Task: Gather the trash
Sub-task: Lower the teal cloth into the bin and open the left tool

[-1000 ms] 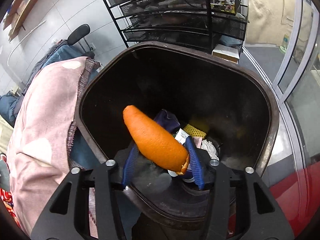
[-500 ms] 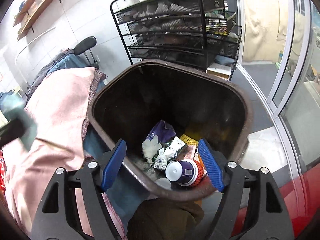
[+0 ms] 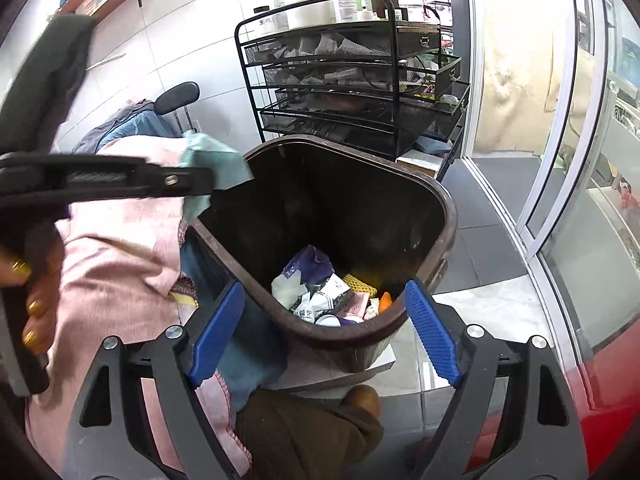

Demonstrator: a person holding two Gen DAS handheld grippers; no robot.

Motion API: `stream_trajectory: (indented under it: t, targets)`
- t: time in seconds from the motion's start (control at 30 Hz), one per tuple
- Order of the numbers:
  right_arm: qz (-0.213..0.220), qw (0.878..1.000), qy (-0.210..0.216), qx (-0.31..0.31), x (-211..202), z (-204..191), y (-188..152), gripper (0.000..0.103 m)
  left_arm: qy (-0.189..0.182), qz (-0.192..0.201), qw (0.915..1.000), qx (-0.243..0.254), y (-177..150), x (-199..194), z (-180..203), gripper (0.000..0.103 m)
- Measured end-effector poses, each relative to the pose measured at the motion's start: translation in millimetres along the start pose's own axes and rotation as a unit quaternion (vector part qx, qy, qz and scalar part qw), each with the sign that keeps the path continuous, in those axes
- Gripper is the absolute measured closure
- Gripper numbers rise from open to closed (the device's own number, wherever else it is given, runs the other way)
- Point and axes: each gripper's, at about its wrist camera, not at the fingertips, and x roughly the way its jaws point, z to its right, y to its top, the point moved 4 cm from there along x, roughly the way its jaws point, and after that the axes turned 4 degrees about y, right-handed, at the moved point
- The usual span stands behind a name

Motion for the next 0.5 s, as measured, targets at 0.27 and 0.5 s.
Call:
stream_trajectory:
  t: [0.27, 0.5]
  targets:
    - [-0.002, 1.0, 0.004, 0.003, -7.6, 1.1, -9.0, 0.02, 0.006, -0.006, 0.9999, 0.011, 3.7, 15.2, 6.6, 0.03]
    - [-0.003, 1.0, 0.01, 0.005, -9.9, -0.7, -15.3, 0.017, 0.015, 0.006, 0.9994, 0.032, 4.3, 14.4, 12.9, 0.016]
